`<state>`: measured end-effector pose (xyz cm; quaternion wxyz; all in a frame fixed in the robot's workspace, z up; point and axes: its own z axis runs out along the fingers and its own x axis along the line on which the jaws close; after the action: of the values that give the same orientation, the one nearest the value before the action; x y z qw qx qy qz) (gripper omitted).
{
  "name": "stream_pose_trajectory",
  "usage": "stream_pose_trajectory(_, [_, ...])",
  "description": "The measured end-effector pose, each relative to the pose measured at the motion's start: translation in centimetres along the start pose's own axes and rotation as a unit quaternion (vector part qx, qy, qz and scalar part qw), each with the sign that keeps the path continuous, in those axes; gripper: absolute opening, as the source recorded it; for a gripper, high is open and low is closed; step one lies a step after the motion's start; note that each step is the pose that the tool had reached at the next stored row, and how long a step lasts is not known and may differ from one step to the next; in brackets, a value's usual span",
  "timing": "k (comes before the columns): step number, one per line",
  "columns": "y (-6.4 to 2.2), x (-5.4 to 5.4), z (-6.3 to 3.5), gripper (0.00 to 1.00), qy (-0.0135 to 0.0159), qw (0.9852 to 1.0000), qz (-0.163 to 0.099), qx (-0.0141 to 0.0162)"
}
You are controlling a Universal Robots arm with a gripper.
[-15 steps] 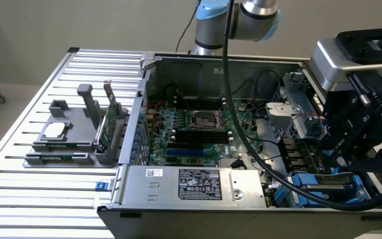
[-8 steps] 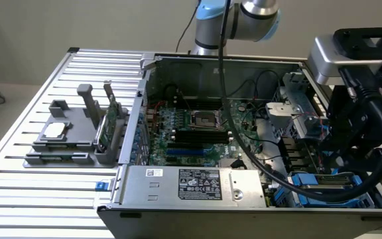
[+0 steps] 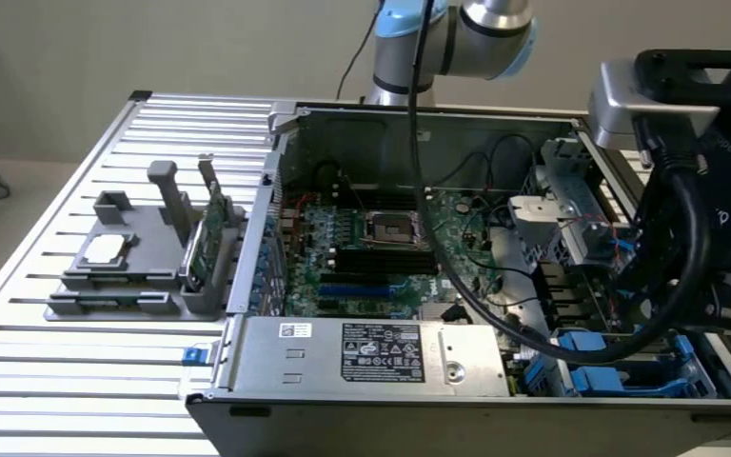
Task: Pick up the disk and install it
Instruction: 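Insert the first disk wire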
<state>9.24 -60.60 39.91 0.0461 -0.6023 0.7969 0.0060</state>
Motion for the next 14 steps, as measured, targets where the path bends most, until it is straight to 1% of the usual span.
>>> stream_pose_trajectory(2, [0.0, 0.0, 0.02, 0.34, 0.0009, 0.9998, 0.018, 0.0015])
stream_pose_trajectory(4, [0.0, 0.0, 0.04, 0.34, 0.0017, 0.9994, 0.035, 0.0029])
stream_pose_trajectory(7, [0.0, 0.01, 0.09, 0.34, 0.0029, 0.9981, 0.062, 0.005])
stream_pose_trajectory(10, [0.0, 0.01, 0.12, 0.34, 0.0041, 0.9961, 0.088, 0.0071])
stream_pose_trajectory(12, [0.0, 0.01, 0.15, 0.34, 0.0049, 0.9944, 0.105, 0.0085])
stream_pose_trajectory(14, [0.01, 0.02, 0.19, 0.34, 0.0057, 0.9923, 0.123, 0.01])
